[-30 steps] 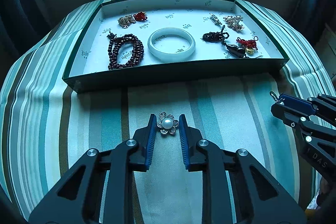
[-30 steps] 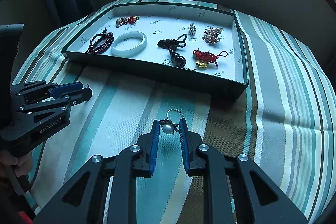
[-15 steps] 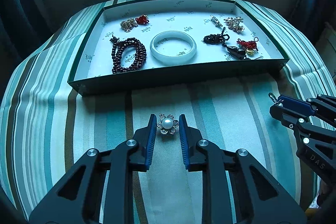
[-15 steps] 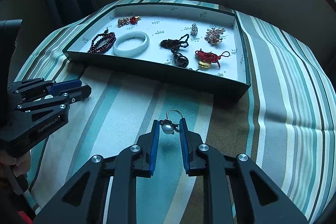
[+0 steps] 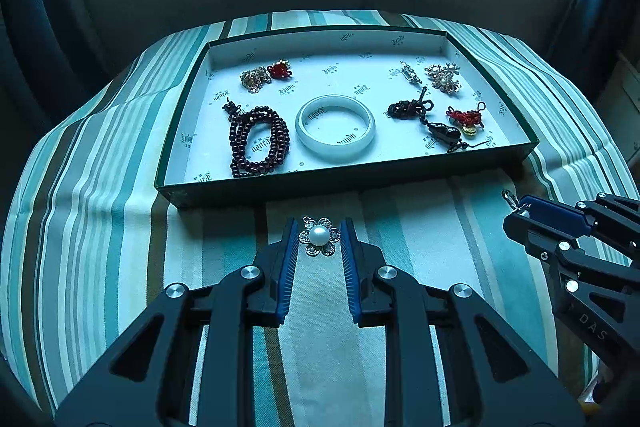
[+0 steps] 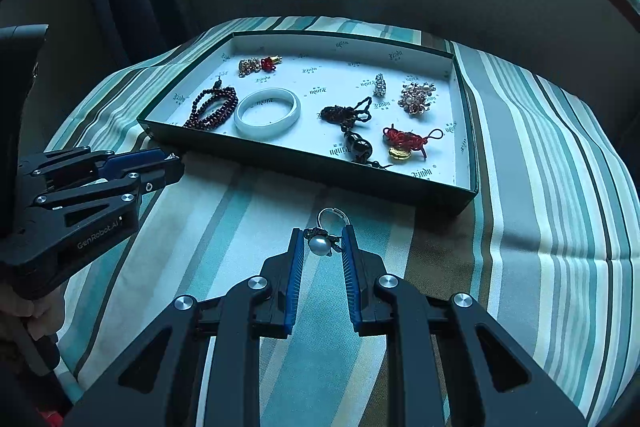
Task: Organize jewelry
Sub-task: 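Carry the flower brooch with the left gripper into the tray while the right carries the ring there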
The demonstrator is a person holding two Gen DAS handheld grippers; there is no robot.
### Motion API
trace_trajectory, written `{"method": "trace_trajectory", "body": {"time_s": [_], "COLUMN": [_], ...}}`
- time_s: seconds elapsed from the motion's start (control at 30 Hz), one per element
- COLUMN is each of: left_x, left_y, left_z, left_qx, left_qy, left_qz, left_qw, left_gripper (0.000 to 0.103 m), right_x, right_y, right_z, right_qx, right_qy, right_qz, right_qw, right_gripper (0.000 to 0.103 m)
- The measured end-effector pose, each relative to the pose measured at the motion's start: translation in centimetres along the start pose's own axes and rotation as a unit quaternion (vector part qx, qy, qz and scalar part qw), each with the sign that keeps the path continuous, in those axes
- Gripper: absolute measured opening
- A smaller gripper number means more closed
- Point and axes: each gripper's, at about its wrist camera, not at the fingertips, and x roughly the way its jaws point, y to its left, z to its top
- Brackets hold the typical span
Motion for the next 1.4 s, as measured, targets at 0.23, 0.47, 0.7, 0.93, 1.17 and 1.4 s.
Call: {"method": "trace_trajectory", "body": {"time_s": [0.23, 0.47, 0.7, 0.93, 1.17, 1.4], "left_x": [-1.2, -1.1, 0.5, 4.3, 8.5, 10.8], "left_y": [0.1, 0.3, 0.6, 1.2, 1.5, 1.9], "left_z": [2.2, 6.0, 10.0, 12.1, 12.9, 13.2], "left_qx": [-0.001, 0.002, 0.006, 0.004, 0.001, 0.000], "left_qy": [-0.027, -0.057, -0.081, -0.071, -0.041, -0.022], "left_qz": [-0.010, -0.007, 0.005, 0.013, 0.028, 0.034], "left_qw": [0.9996, 0.9983, 0.9967, 0.9974, 0.9988, 0.9992], "left_gripper": [0.021, 0.021, 0.021, 0.021, 0.021, 0.021], "right_x": [-1.0, -1.0, 0.8, 6.0, 10.4, 12.1], "right_y": [0.0, -0.3, -0.5, -1.4, -1.7, -2.1], "right_z": [2.5, 6.6, 10.3, 12.4, 13.1, 13.4], "right_qx": [-0.001, -0.001, 0.000, 0.011, 0.019, 0.024], "right_qy": [-0.030, -0.069, -0.088, -0.063, -0.026, -0.011], "right_qz": [-0.001, -0.004, -0.005, -0.004, -0.008, -0.014], "right_qw": [1.000, 0.998, 0.996, 0.998, 0.999, 1.000], "right_gripper": [0.020, 0.020, 0.020, 0.020, 0.020, 0.020]}}
